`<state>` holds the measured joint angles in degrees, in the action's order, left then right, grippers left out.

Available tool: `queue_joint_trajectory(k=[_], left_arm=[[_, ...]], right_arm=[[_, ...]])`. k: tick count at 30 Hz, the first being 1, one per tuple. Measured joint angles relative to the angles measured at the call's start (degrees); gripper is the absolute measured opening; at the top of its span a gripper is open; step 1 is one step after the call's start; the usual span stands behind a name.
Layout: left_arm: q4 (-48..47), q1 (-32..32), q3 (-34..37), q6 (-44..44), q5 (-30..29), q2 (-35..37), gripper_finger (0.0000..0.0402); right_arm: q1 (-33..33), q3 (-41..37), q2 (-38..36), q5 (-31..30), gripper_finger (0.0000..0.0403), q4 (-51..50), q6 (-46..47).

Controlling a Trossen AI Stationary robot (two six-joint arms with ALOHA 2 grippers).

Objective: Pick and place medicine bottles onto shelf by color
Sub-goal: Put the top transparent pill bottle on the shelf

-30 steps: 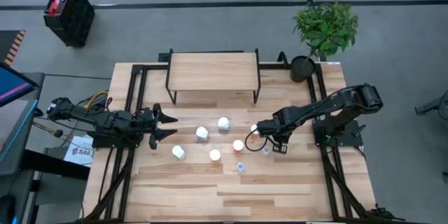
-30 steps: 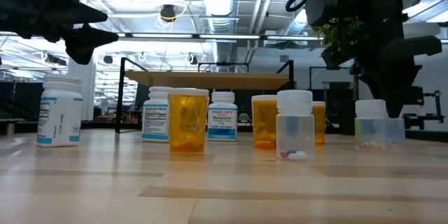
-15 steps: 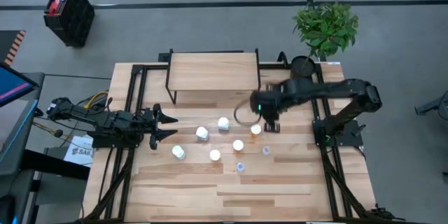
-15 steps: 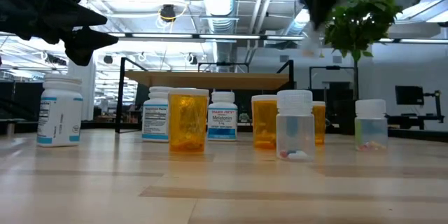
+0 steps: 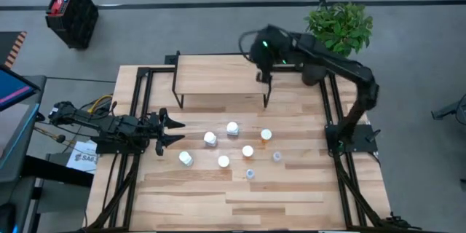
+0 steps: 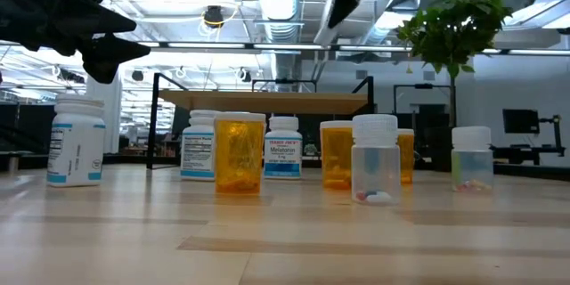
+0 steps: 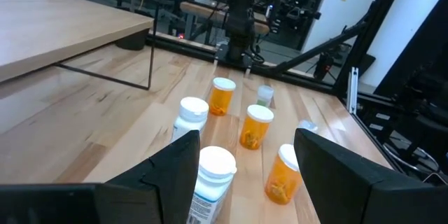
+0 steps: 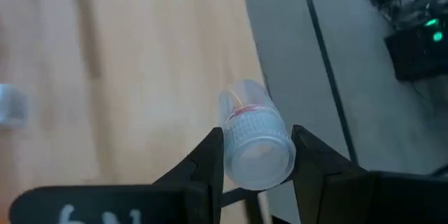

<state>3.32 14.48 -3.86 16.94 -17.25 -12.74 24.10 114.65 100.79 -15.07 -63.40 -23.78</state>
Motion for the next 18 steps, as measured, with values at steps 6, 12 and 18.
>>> queue_joint_trajectory(k=[6,12,18], left_arm=[[-0.7,0.0,0.0,-0.5,0.0,0.0,0.0222],[-1.1,0.0,0.0,-3.2,-0.1,0.0,0.0222],[-1.3,-0.1,0.0,-3.6,-0.1,0.0,0.0222]], right_arm=[[4.6,20.3,16.0,1.1,0.0121,-12.3,-3.6],[7.7,16.7,17.8,3.7,0.0121,-14.9,-3.0],[7.2,16.6,17.4,7.6,0.0121,-19.5,3.1]])
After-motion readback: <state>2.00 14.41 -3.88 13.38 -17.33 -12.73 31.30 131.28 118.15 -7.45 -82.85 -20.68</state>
